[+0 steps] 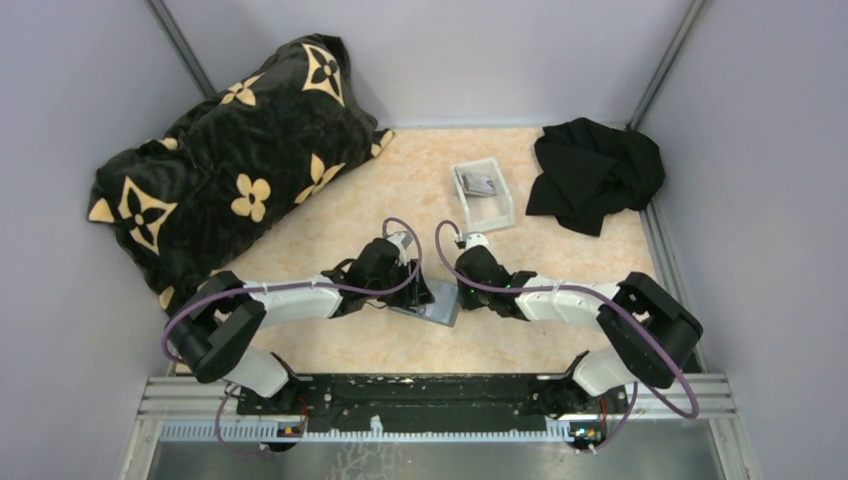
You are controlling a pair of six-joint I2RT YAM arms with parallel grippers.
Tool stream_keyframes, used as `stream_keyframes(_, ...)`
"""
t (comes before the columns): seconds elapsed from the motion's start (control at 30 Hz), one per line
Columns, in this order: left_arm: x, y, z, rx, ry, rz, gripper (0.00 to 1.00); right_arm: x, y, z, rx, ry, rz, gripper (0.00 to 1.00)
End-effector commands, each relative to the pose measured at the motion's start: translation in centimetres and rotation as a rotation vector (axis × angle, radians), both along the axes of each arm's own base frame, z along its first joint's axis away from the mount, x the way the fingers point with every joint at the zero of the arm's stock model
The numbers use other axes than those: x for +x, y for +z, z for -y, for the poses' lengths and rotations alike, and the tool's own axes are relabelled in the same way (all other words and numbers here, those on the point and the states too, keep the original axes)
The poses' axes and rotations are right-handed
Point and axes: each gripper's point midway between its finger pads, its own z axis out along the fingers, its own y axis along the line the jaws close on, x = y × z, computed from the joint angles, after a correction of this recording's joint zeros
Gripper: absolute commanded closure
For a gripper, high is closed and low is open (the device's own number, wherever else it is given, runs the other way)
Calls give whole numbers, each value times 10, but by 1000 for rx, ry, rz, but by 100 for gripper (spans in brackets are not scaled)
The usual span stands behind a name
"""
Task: Put the credit cards into the card holder
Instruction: Insert the credit card into the card holder.
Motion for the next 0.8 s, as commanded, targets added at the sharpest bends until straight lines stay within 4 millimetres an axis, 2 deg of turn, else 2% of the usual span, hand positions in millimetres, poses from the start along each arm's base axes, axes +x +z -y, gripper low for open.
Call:
stream_keyframes(0.0, -10, -32, -24, 182, 6, -40, 41, 4, 10, -16, 25, 25, 17, 84)
stream_keyframes(0.77, -40, -49, 1, 263, -106, -75, 40, 7, 13, -25, 32, 35, 25, 84)
